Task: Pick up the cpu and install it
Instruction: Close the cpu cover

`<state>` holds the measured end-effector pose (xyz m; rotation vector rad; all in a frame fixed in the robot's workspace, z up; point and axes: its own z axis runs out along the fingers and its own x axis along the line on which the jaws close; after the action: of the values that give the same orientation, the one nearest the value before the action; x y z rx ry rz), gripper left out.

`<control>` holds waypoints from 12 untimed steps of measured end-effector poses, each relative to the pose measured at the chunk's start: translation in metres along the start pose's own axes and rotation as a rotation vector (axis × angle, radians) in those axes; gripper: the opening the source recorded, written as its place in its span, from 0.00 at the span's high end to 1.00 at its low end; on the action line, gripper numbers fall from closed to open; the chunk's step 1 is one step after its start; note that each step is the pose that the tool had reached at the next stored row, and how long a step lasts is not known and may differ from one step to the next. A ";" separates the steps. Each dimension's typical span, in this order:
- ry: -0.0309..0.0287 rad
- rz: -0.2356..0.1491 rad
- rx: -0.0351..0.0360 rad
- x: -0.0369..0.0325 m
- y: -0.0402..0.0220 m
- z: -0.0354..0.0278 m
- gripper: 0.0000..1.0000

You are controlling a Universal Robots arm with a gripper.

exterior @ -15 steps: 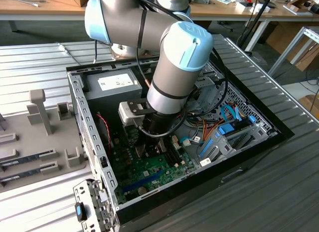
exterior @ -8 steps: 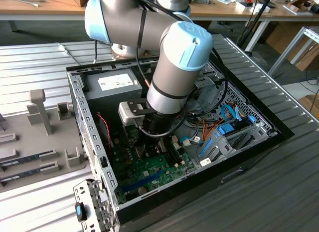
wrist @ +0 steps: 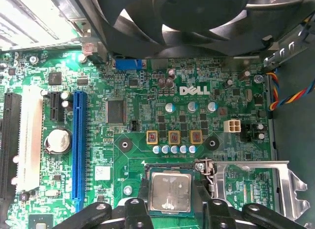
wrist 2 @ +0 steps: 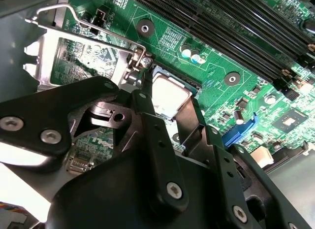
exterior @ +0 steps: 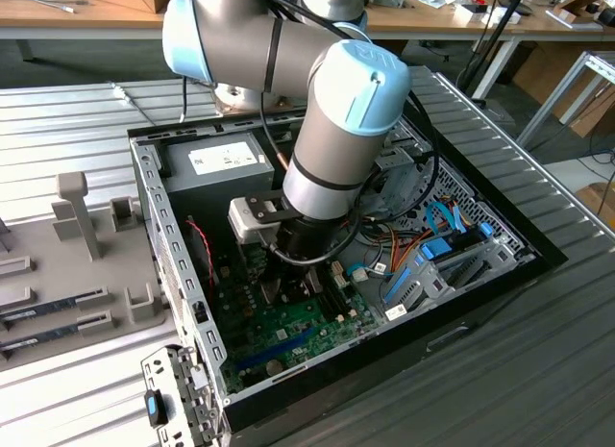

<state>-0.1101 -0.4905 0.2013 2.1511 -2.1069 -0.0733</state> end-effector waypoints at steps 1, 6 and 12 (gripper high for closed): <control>0.0000 0.000 0.0000 0.0000 0.0000 0.0000 0.55; 0.0001 0.000 -0.0001 0.0025 0.0001 0.0002 0.55; -0.0015 -0.003 0.0002 0.0030 -0.0007 -0.0004 0.55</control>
<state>-0.1093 -0.4934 0.2018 2.1546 -2.1049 -0.0751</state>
